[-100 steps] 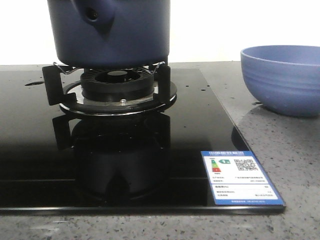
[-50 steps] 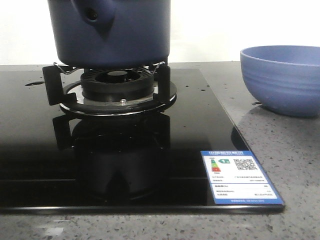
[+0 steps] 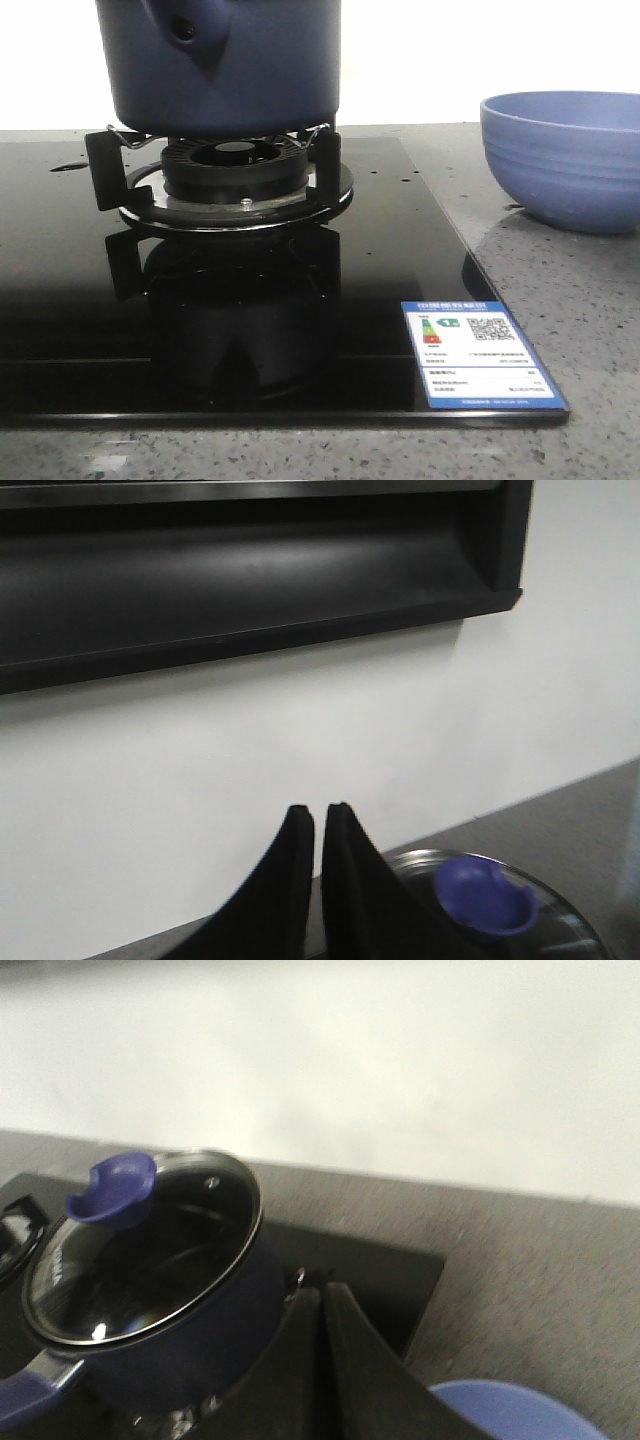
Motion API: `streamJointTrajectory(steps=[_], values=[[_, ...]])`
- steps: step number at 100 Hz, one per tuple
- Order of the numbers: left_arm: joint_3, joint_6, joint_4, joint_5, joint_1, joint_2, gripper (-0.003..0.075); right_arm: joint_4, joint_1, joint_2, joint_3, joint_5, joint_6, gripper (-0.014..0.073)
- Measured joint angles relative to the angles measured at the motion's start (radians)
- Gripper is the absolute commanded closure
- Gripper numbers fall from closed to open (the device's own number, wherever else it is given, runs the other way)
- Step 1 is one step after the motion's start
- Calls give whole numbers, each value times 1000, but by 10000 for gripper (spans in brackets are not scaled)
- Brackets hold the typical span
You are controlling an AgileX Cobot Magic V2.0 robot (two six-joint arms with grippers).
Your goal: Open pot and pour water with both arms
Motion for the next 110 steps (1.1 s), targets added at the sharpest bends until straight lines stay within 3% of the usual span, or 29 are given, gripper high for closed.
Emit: streamJointTrajectory(steps=[21,53,75,110], values=[[289,-8,25,-280,-33,-240,741,93,0,-202,214,-148,-191,651],[783,-8,16,-337,-77,-680,741,123,0,-530,594,-260,-267,655],[870,-8,-14,-330,-77,-881,741,133,0,-663,725,-303,-271,655],[878,-8,-16,-272,-77,-890,741,145,0,-670,751,-304,-273,655]])
